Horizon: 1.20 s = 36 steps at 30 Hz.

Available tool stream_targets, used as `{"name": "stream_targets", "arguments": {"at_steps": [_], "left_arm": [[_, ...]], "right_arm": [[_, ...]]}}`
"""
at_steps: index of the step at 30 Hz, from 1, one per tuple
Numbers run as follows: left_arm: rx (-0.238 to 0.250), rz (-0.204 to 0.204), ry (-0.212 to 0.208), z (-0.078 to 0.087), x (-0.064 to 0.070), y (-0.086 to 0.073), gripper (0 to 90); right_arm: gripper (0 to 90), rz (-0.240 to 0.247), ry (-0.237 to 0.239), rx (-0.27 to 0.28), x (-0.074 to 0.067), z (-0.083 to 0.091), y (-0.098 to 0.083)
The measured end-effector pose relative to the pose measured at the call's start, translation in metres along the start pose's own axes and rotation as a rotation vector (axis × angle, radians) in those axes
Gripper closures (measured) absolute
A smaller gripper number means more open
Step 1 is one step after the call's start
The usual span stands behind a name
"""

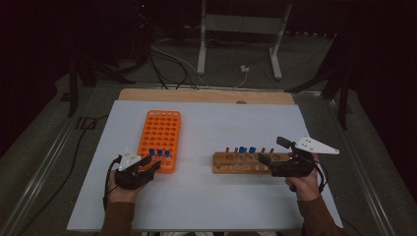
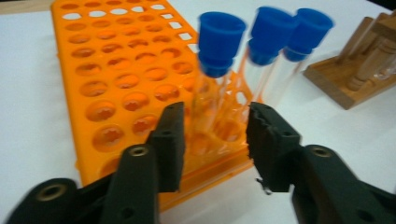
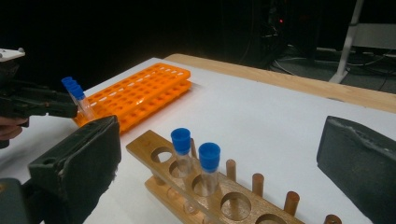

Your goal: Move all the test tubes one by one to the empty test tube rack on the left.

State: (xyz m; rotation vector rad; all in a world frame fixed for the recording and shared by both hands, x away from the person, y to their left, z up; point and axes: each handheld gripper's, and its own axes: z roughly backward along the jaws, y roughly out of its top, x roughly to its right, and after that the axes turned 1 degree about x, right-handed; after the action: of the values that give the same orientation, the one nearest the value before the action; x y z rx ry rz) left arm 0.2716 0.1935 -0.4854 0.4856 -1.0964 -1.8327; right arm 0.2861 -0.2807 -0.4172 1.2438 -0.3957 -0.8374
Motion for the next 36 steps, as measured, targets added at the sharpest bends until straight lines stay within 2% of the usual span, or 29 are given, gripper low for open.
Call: {"name": "stream_targets", "arguments": {"at_steps": [4, 11, 19, 23, 28, 36], "left_arm": [[-0.010, -0.004, -0.005, 0.001, 0.004, 0.000, 51.3], [0.019, 0.014, -0.015, 0.009, 0.006, 0.000, 44.2], [0.028, 0.002, -0.031, 0.013, 0.016, 0.000, 39.4], [0.036, 0.005, -0.037, 0.013, 0.022, 0.000, 32.1], [0.062, 0.010, -0.072, 0.013, 0.029, 0.002, 26.9], [0.066, -0.018, -0.103, 0.010, 0.042, 0.004, 20.5]], "right_arm": [[0.0, -0.004, -0.002, 0.000, 0.002, 0.000, 0.000], [0.0, -0.005, -0.004, -0.002, 0.002, 0.000, -0.001], [0.0, -0.010, -0.008, -0.012, 0.004, -0.002, -0.003], [0.0, -0.015, -0.007, -0.018, 0.006, -0.004, -0.006], [0.1, -0.019, -0.008, -0.038, 0.008, -0.008, -0.009], [2.0, -0.004, -0.020, -0.064, 0.008, -0.014, -0.011]]}}
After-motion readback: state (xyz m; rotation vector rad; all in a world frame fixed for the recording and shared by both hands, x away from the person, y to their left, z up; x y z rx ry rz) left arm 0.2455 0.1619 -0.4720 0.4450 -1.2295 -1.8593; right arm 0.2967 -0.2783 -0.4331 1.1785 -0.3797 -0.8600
